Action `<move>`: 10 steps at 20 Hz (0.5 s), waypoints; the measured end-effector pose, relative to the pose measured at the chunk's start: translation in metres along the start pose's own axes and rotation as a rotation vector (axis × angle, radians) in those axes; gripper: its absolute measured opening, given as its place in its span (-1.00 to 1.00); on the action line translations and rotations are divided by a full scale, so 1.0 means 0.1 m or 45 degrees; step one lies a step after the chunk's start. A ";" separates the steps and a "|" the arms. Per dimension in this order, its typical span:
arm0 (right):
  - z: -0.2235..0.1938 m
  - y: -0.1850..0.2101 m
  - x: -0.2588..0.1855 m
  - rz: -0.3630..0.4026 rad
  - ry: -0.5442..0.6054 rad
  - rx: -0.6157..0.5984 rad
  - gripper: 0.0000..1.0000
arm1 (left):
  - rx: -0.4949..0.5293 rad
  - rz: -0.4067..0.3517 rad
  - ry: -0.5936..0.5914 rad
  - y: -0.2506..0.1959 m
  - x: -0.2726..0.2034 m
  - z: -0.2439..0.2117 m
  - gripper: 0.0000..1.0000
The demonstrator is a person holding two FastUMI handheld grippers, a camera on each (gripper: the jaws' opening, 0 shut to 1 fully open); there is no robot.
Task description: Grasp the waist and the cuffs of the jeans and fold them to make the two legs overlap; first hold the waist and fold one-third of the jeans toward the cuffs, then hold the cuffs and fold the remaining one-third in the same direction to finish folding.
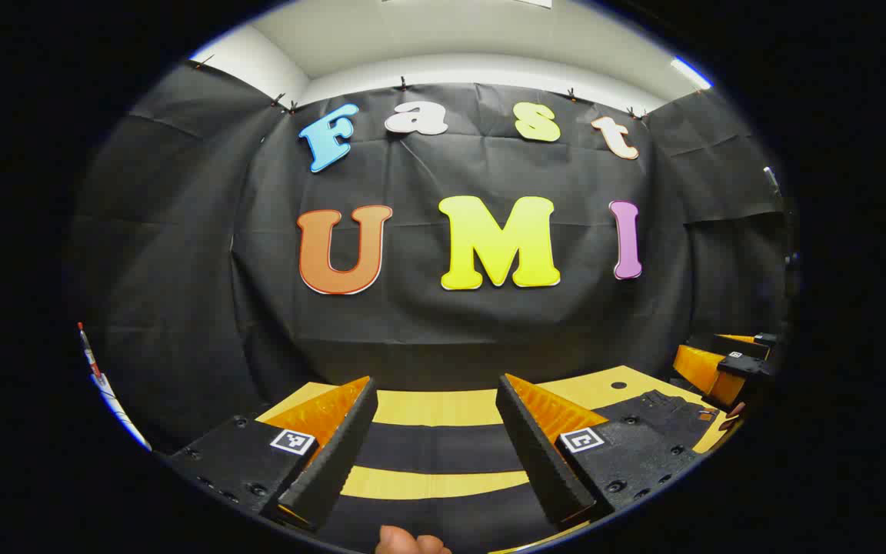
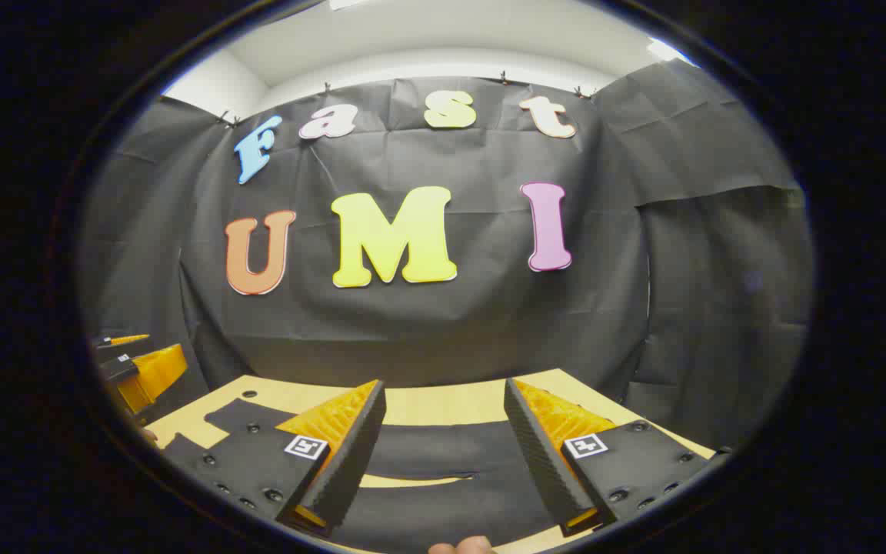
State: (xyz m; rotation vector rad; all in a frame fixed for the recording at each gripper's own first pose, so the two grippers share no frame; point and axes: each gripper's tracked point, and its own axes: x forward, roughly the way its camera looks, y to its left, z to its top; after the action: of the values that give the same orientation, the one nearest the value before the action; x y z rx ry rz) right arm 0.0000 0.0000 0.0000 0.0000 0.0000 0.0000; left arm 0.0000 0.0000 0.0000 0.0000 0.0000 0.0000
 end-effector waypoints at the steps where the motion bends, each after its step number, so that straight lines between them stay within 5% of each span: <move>1: 0.02 0.04 0.02 -0.005 -0.009 0.003 0.96 | -0.009 -0.003 -0.006 0.03 0.01 -0.02 0.99; 10: 0.06 0.26 0.04 0.024 -0.035 -0.007 0.91 | -0.069 -0.074 -0.045 -0.04 0.16 -0.04 0.99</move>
State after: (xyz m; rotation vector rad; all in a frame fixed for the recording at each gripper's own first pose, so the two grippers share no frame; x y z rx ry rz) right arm 0.0039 0.0261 0.0058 -0.0056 -0.0279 0.0187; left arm 0.0158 -0.0037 -0.0036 -0.0543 -0.0350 -0.0581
